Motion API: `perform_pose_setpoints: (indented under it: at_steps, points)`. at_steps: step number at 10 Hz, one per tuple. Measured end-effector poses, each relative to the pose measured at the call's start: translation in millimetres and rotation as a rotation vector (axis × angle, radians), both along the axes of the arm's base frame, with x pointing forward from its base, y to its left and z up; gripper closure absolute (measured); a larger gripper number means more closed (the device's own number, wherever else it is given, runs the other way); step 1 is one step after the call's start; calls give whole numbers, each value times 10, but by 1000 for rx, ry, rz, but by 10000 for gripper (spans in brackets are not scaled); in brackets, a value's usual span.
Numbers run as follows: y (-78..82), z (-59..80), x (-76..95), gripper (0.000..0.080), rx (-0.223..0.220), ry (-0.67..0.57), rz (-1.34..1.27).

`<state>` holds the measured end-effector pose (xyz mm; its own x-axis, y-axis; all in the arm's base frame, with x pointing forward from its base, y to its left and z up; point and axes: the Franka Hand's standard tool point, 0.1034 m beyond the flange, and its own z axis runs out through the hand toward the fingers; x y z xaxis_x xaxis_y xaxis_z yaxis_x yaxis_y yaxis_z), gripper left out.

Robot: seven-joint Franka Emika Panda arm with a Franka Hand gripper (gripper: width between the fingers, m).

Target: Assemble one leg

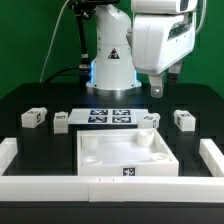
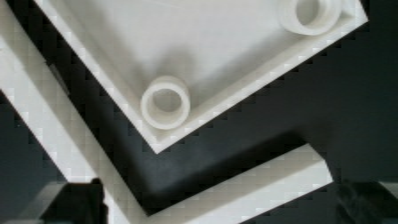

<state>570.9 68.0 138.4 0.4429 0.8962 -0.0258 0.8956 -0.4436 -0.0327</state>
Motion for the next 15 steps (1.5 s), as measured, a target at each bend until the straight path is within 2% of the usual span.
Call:
perform_pose_setpoints:
  at_steps: [8,9,12,14,15]
  points:
    - [-7,-15,-8,150,0,-1,10]
    - [-33,-57,-71,150,4,-14,56]
    - [-217,-322,-422,150,15,6,263]
    - [-354,-353,-469,150,22,17,397]
    - [-350,-356,-468,150,22,18,374]
